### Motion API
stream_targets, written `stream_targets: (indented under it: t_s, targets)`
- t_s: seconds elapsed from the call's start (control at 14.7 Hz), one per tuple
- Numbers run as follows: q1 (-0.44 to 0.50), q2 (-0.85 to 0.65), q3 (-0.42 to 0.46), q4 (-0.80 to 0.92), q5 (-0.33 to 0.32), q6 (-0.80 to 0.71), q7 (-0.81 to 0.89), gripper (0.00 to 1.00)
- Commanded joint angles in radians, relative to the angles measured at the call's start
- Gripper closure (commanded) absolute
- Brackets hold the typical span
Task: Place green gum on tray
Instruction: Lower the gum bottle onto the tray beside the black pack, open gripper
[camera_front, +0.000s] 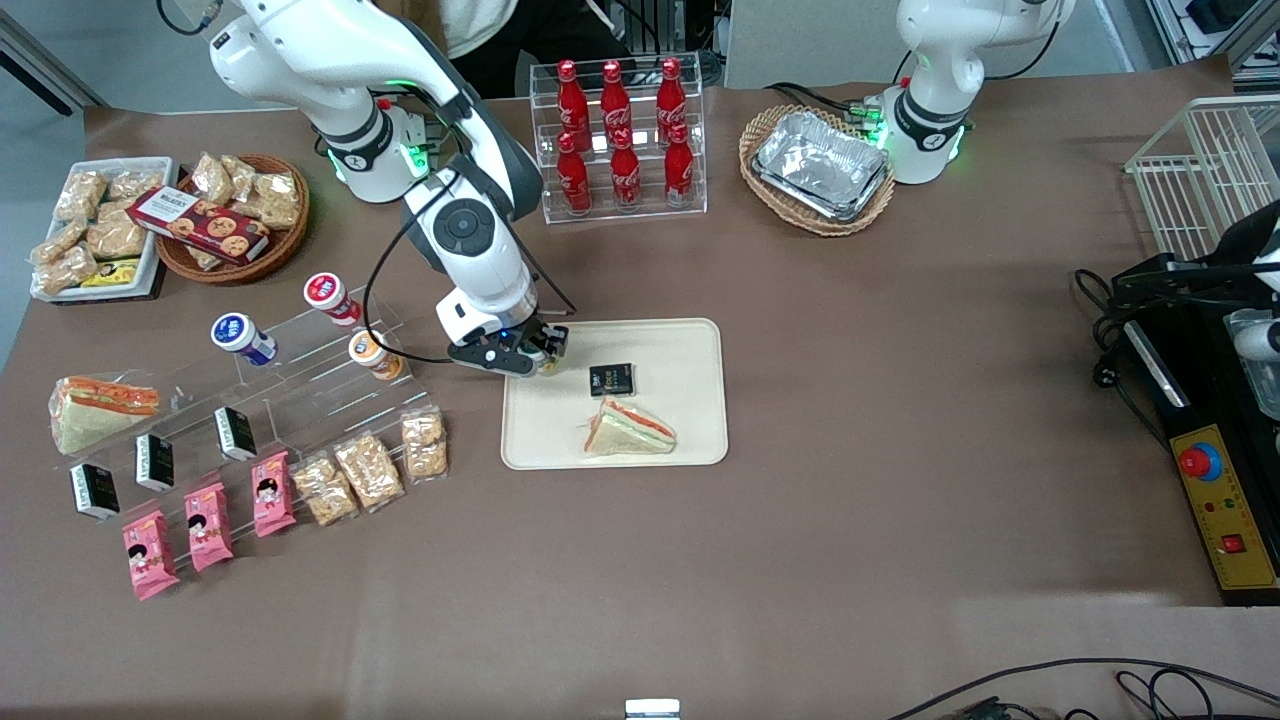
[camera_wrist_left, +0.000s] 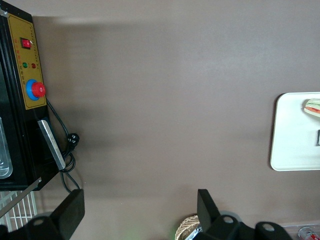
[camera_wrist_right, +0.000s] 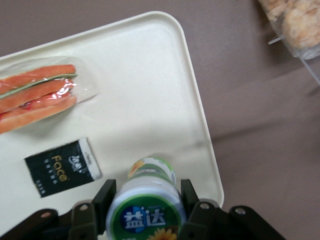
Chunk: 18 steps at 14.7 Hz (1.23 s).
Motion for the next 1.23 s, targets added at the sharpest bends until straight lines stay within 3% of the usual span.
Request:
stream_targets:
  t_s: [0.0, 0.2, 0.27, 0.34, 0.41, 0.48, 1.02, 1.16]
  targets:
    - [0.013, 0.043, -0.011, -0.010, -0.007, 0.071, 0.022, 0.96]
    - [0.019, 0.070, -0.011, -0.027, -0.009, 0.126, 0.024, 0.95]
    - [0.018, 0.077, -0.011, -0.027, -0.007, 0.133, 0.024, 0.87]
    - [0.018, 0.083, -0.011, -0.025, -0.007, 0.136, 0.024, 0.55]
    - [0.018, 0.086, -0.011, -0.025, -0.009, 0.142, 0.024, 0.17]
    - [0.018, 0.087, -0.013, -0.024, -0.009, 0.145, 0.024, 0.00]
    - [0.010, 0.057, -0.014, 0.010, -0.003, 0.128, 0.018, 0.00]
    - [-0.002, 0.017, -0.016, 0.060, -0.003, 0.029, 0.010, 0.00]
